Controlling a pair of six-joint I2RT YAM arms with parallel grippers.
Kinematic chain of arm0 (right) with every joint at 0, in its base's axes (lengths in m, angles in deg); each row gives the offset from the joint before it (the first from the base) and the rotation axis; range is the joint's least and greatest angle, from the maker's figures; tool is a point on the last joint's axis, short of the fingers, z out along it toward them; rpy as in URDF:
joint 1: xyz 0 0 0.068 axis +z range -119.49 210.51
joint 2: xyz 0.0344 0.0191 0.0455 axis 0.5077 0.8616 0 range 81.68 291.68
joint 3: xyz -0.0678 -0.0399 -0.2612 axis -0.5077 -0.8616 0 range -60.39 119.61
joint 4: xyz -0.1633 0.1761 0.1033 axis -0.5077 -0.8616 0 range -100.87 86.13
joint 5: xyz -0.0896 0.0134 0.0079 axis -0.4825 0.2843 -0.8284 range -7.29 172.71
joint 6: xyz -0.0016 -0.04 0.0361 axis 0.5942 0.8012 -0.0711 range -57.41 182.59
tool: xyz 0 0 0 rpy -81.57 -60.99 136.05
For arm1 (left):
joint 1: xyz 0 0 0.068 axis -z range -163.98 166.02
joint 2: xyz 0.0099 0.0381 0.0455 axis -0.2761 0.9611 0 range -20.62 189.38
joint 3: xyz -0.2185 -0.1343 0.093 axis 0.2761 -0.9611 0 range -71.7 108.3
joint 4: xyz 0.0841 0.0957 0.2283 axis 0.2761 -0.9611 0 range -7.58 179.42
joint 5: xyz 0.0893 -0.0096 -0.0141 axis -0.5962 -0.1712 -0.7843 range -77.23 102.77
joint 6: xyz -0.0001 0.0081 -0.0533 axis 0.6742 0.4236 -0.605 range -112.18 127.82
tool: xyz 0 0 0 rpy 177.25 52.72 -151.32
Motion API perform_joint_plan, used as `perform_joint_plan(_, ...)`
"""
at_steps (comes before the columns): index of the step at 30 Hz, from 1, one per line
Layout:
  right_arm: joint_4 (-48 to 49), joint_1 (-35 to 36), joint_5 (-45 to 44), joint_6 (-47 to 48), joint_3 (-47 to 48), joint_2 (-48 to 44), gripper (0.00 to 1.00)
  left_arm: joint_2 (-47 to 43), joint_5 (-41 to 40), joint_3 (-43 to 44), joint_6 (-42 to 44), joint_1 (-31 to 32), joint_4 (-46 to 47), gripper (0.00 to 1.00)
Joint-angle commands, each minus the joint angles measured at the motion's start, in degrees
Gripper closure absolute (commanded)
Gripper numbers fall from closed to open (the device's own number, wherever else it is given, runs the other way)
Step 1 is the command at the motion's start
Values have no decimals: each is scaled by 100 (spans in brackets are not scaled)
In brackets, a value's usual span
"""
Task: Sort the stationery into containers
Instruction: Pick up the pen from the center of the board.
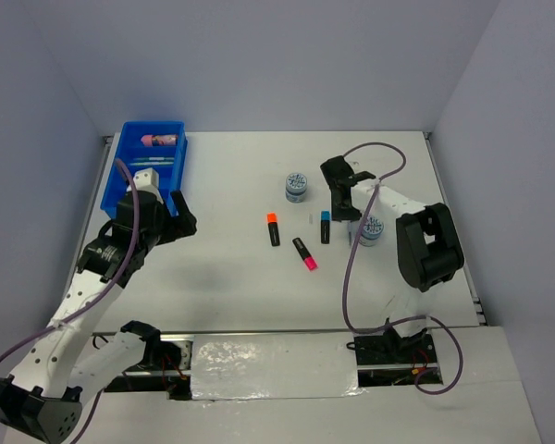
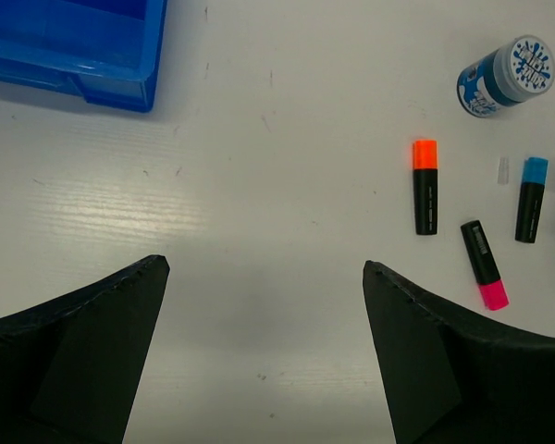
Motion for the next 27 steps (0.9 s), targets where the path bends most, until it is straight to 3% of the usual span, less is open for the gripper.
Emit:
perform_joint_plan(1,-126,-213,-201,122,123,147,61,-1,163,-23,234,26,44,1)
perform_joint_plan(18,129,-618,791,570,122,639,61,-81,374,-103,287,26,185,1)
perform_joint_plan(27,50,-715,1695,773,254,842,81,25,444,-41,313,26,211,1)
